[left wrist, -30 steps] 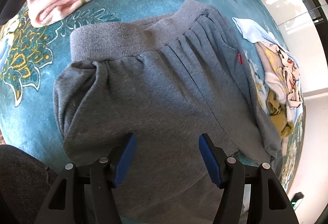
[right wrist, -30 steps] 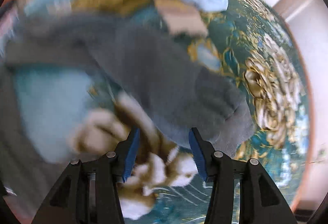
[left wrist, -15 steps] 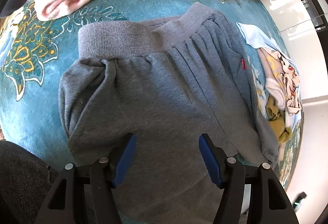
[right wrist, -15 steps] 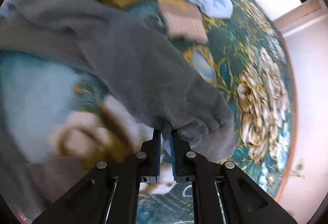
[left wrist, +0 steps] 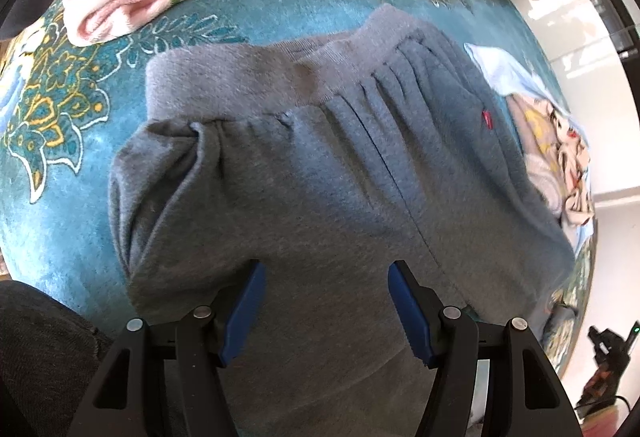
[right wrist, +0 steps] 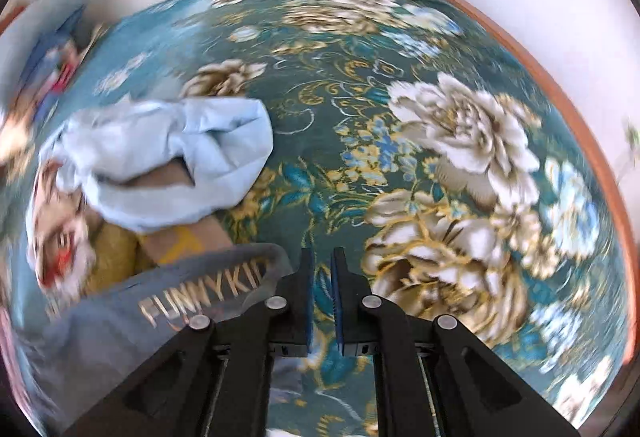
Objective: Fold clothes
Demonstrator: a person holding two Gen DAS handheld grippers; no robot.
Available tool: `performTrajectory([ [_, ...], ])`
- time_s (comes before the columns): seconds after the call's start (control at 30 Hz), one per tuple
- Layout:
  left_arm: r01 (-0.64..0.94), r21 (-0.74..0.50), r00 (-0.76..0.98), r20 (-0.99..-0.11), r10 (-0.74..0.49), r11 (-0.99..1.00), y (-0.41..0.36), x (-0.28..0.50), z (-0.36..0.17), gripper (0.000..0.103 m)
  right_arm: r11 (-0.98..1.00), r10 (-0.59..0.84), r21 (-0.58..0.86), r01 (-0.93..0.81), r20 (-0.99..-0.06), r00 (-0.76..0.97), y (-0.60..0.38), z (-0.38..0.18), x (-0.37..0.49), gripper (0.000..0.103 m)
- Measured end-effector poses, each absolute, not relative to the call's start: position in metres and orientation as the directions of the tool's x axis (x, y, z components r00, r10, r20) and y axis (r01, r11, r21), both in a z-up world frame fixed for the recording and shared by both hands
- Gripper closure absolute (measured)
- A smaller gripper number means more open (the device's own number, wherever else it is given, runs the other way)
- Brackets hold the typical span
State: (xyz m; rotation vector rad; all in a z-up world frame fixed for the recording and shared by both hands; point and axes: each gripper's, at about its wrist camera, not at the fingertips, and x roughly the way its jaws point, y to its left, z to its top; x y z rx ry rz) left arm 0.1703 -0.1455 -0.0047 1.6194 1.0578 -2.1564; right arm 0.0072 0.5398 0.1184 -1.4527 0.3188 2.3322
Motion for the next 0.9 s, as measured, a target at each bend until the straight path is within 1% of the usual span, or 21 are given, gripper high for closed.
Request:
performTrajectory([
  [0.03, 0.587, -0.408, -0.364, -0.904, 0.222, -0.699, -0.149, 0.172, -0.003, 0.035, -0.902, 0.192, 0.001, -0.431, -0.895, -0.404, 0.537, 0.119, 0.009, 0.092],
  [0.1, 0.607, -0.396, -0.373, -0.908, 0.193, -0.689, -0.163, 0.172, 0.001, 0.035, -0.920, 0.164, 0.015, -0.391, -0.892, -0.421, 0.520, 0.123, 0.021, 0.085],
  [0.17, 0.629, -0.380, -0.379, -0.912, 0.160, -0.678, -0.177, 0.172, 0.006, 0.035, -0.949, 0.124, 0.020, -0.314, -0.893, -0.432, 0.500, 0.121, 0.036, 0.067],
  [0.23, 0.650, -0.364, -0.383, -0.915, 0.126, -0.667, -0.192, 0.173, 0.011, 0.035, -0.970, 0.098, 0.010, -0.243, -0.899, -0.426, 0.481, 0.113, 0.055, 0.059],
  [0.33, 0.681, -0.341, -0.389, -0.918, 0.075, -0.648, -0.214, 0.173, 0.019, 0.035, -0.979, 0.057, 0.024, -0.201, -0.920, -0.388, 0.463, 0.097, 0.090, 0.057],
  [0.37, 0.713, -0.328, -0.359, -0.930, 0.079, -0.620, -0.225, 0.174, 0.012, 0.035, -0.978, 0.039, 0.039, -0.203, -0.930, -0.365, 0.459, 0.090, 0.102, 0.057],
  [0.53, 0.779, -0.321, -0.258, -0.947, 0.191, -0.539, -0.237, 0.166, -0.029, 0.035, -0.964, -0.051, 0.110, -0.243, -0.970, -0.238, 0.449, 0.054, 0.160, 0.055],
  [0.57, 0.770, -0.310, -0.238, -0.951, 0.200, -0.558, -0.234, 0.160, -0.033, 0.035, -0.959, -0.068, 0.122, -0.255, -0.975, -0.214, 0.449, 0.047, 0.169, 0.050],
  [0.63, 0.736, -0.284, -0.198, -0.958, 0.205, -0.615, -0.224, 0.149, -0.038, 0.035, -0.948, -0.111, 0.150, -0.280, -0.983, -0.149, 0.450, 0.029, 0.187, 0.044],
  [0.7, 0.723, -0.273, -0.184, -0.961, 0.204, -0.634, -0.220, 0.144, -0.040, 0.035, -0.939, -0.155, 0.176, -0.295, -0.984, -0.093, 0.447, 0.015, 0.202, 0.044],
  [0.8, 0.725, -0.275, -0.183, -0.961, 0.208, -0.631, -0.220, 0.141, -0.042, 0.039, -0.924, -0.205, 0.212, -0.318, -0.977, -0.056, 0.443, 0.001, 0.222, 0.044],
  [0.87, 0.734, -0.273, -0.181, -0.961, 0.208, -0.622, -0.221, 0.142, -0.043, 0.056, -0.914, -0.214, 0.220, -0.341, -0.975, -0.056, 0.442, -0.003, 0.232, 0.044],
  [0.9, 0.736, -0.280, -0.186, -0.959, 0.214, -0.616, -0.222, 0.145, -0.042, 0.058, -0.911, -0.210, 0.215, -0.352, -0.976, -0.055, 0.442, -0.005, 0.236, 0.044],
])
